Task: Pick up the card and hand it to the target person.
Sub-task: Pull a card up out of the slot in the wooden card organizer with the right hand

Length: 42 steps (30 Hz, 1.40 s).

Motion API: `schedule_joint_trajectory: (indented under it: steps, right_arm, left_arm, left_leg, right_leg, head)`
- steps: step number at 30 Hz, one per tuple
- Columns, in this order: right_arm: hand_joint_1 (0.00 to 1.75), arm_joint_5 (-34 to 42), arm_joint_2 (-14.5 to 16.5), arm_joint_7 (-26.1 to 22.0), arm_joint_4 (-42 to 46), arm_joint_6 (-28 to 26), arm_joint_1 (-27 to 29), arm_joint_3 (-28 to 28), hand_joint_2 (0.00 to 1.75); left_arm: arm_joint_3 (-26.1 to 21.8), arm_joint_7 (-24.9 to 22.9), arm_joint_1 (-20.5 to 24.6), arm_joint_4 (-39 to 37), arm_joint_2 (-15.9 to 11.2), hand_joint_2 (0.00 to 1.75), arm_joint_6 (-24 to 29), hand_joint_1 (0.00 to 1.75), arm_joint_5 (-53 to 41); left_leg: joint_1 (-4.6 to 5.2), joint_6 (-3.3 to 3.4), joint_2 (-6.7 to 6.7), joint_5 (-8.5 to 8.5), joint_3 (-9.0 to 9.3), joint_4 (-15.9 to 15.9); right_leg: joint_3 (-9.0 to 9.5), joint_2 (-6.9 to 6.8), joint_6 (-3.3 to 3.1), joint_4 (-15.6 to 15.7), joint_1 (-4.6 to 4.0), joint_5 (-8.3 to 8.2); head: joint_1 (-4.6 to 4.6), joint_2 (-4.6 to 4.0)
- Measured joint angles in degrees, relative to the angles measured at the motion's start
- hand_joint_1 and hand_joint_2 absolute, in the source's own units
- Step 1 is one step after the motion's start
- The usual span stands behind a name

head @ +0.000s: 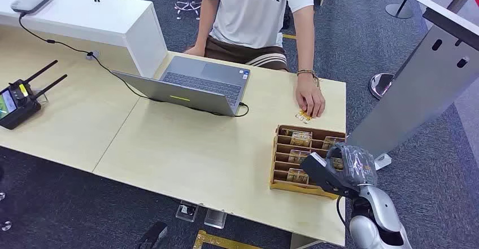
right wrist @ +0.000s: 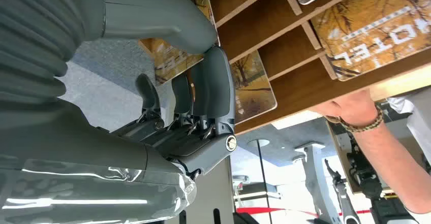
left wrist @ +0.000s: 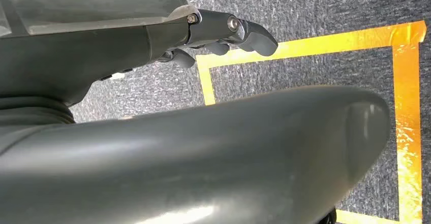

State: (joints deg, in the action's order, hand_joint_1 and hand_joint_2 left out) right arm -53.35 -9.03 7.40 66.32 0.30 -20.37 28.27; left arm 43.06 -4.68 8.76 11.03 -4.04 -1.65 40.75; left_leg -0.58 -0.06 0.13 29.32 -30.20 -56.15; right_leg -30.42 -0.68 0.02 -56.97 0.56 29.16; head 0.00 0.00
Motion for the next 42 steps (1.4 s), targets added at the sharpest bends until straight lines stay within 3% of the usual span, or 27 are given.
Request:
schedule_joint_trajectory:
  steps: [11, 19, 26, 42]
  right_arm:
    - [1.28, 0.07, -0.17, 0.15, 0.16, 0.34, -0.02, 0.10, 1.75]
    - [1.18, 0.09, -0.21, 0.21, 0.17, 0.45, -0.10, 0.17, 1.75]
    - [0.95, 0.32, -0.38, 0.42, 1.20, 0.08, -0.13, -0.23, 1.75]
    - [0.99, 0.39, -1.11, 0.56, 4.44, 0.22, 0.40, -1.09, 1.75]
  left_arm:
    - [0.16, 0.03, 0.02, 0.05, 0.00, 0.00, -0.04, 0.00, 0.16]
    - [0.28, 0.04, 0.00, 0.05, 0.03, 0.00, -0.07, 0.00, 0.21]
    - [0.45, 0.18, -0.04, 0.04, 0.02, 0.00, 0.00, 0.00, 0.41]
    - [0.76, 0.33, -0.07, 0.05, -0.09, 0.00, -0.06, 0.00, 0.62]
  left_leg:
    - [0.00, 0.00, 0.00, -0.02, 0.00, 0.01]
    - [0.00, 0.00, -0.01, 0.00, 0.00, -0.01]
    - [0.00, 0.00, -0.01, 0.01, -0.01, -0.04]
    - [0.01, 0.00, -0.03, 0.02, -0.02, -0.07]
  right_leg:
    - [-0.01, 0.01, 0.00, 0.00, 0.00, -0.02]
    - [0.00, -0.01, 0.00, -0.01, 0.00, 0.00]
    - [-0.01, -0.03, 0.00, -0.04, 0.00, 0.02]
    - [-0.02, -0.05, 0.00, -0.07, 0.01, 0.04]
  head:
    - [0.00, 0.00]
    - [0.00, 0.00]
    - [0.00, 0.00]
    - [0.00, 0.00]
